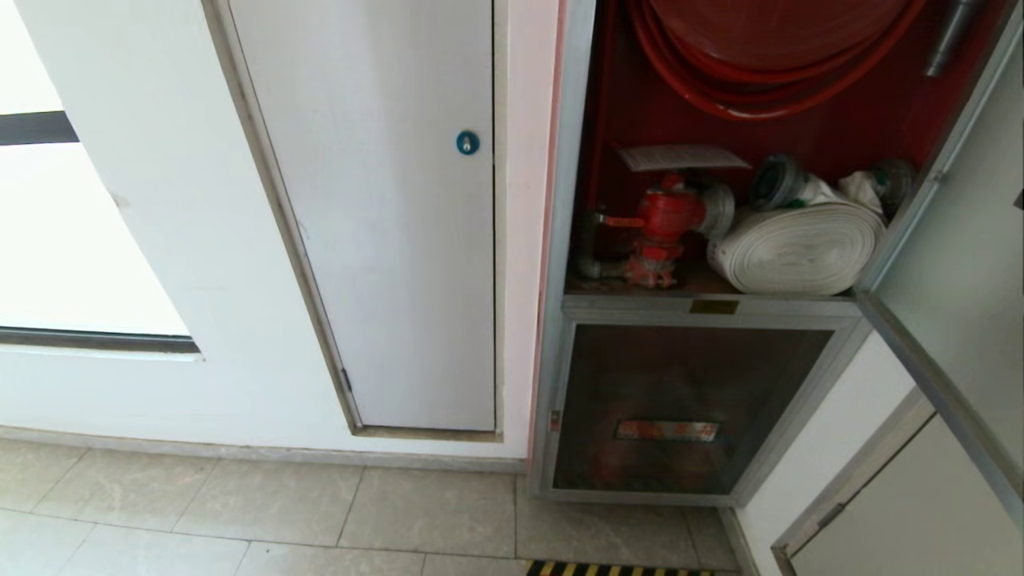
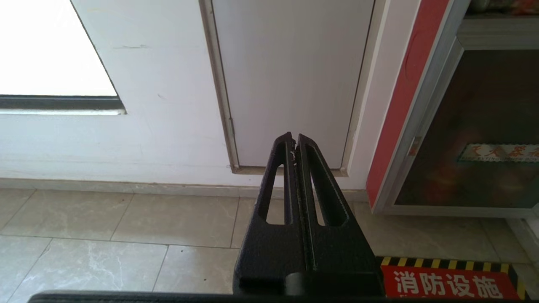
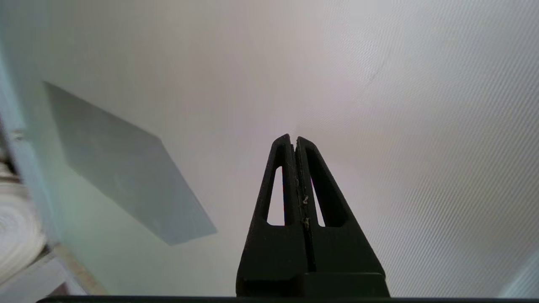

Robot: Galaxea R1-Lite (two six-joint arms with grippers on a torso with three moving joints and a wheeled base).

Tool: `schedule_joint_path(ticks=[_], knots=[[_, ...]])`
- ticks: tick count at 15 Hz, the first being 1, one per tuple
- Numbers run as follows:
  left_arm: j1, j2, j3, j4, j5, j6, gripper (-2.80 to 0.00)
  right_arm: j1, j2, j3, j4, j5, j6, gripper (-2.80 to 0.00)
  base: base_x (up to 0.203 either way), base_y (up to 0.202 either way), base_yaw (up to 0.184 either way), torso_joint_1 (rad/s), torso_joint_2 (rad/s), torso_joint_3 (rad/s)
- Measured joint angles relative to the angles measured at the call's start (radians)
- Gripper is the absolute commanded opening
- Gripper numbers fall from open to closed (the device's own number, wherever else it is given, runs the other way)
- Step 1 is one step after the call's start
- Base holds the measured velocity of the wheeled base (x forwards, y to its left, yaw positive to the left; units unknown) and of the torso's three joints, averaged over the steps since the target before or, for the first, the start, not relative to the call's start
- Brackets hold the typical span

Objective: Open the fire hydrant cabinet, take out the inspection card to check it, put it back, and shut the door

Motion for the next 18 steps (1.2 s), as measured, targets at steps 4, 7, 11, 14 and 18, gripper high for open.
schedule_joint_path(ticks=[4,7,11,14,18], knots=[[0.000,0.000,0.000,0.000,0.000,0.000,-2.80,-0.061,0.035,-0.006,0.000,0.040,0.034,-2.80,0.000,0.000,0.000,0.000,0.00,0.000],[0.000,0.000,0.000,0.000,0.000,0.000,-2.80,-0.075,0.045,-0.006,0.000,0.049,0.040,-2.80,0.000,0.000,0.000,0.000,0.00,0.000],[0.000,0.000,0.000,0.000,0.000,0.000,-2.80,-0.051,0.032,0.002,0.010,0.090,0.066,-2.80,0.000,0.000,0.000,0.000,0.00,0.000],[0.000,0.000,0.000,0.000,0.000,0.000,-2.80,0.044,0.015,0.025,0.011,0.099,0.082,-2.80,0.000,0.000,0.000,0.000,0.00,0.000],[0.000,0.000,0.000,0.000,0.000,0.000,-2.80,0.258,-0.026,0.078,0.023,0.124,0.130,-2.80,0.000,0.000,0.000,0.000,0.00,0.000]])
